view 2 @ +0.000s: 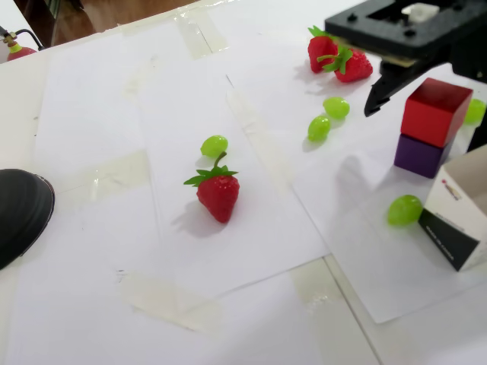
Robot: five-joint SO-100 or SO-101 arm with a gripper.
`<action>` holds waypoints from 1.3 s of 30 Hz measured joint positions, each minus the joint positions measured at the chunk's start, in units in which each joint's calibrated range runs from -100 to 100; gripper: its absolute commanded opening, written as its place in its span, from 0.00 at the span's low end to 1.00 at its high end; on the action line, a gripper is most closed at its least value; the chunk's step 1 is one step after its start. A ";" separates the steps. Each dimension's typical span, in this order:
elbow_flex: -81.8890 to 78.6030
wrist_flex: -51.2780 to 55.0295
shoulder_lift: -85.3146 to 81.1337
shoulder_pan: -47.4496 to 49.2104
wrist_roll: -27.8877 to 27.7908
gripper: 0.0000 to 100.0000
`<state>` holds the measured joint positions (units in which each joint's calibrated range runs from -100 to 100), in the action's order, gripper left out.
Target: Put the red cube on top of the purple cube
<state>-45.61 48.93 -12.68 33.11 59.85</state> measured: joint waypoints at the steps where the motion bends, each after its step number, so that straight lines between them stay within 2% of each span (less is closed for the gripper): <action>1: 0.00 0.32 0.00 0.00 -0.39 0.40; 10: 9.68 12.96 -0.36 -1.87 -4.98 0.40; 24: 38.64 38.02 -5.91 -3.90 -8.06 0.39; 34: 41.18 38.42 -17.08 -1.27 -6.30 0.38; 39: 36.20 34.07 -26.26 -5.09 -6.50 0.38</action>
<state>-9.41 83.00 -38.94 28.01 53.36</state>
